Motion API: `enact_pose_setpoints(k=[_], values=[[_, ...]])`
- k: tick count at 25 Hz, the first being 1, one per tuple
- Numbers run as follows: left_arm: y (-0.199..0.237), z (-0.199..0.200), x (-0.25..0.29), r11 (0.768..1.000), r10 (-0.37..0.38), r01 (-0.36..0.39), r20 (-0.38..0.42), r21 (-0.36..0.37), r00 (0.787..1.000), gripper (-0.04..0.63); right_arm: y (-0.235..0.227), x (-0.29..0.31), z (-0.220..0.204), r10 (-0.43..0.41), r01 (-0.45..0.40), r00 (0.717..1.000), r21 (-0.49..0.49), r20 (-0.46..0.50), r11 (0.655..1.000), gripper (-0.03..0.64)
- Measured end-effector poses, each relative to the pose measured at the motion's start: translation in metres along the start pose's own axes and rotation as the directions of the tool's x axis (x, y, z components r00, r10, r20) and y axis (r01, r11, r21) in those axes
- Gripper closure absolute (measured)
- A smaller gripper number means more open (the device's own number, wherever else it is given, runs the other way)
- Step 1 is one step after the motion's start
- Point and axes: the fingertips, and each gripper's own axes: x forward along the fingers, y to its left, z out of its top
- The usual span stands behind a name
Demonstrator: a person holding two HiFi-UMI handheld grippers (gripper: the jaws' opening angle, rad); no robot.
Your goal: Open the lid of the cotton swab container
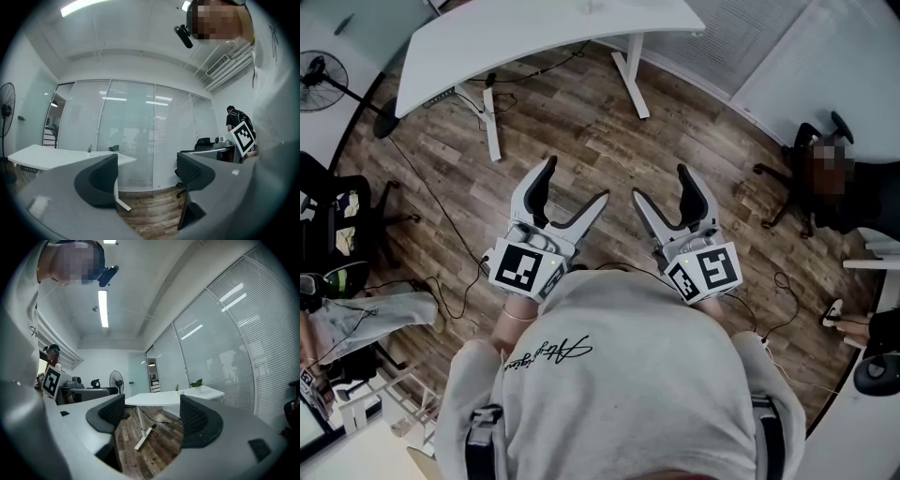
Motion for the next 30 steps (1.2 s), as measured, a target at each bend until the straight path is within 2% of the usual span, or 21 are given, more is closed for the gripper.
enact_pose_setpoints(k=[9, 13, 21, 30], values=[[-0.025, -0.011, 0.011, 0.998, 0.051, -0.051, -0.004, -0.033, 0.999, 0.215, -0.021, -0.012, -0.010, 0.051, -0.051, 0.998, 0.012, -0.031, 0.999, 0.267], [-0.020, -0.017, 0.008, 0.997, 0.064, -0.065, -0.022, -0.047, 0.998, 0.215, -0.020, -0.005, -0.018, 0.073, -0.071, 0.996, 0.030, -0.048, 0.997, 0.267], [0.015, -0.016, 0.019, 0.999, 0.043, -0.043, -0.009, -0.026, 0.999, 0.216, -0.016, 0.037, -0.013, 0.091, -0.091, 0.996, 0.013, -0.025, 0.996, 0.268], [0.089, 0.002, 0.061, 1.000, 0.000, 0.000, 0.031, -0.002, 1.000, 0.216, -0.034, 0.111, 0.002, 0.058, -0.057, 0.998, -0.008, 0.015, 0.998, 0.268]])
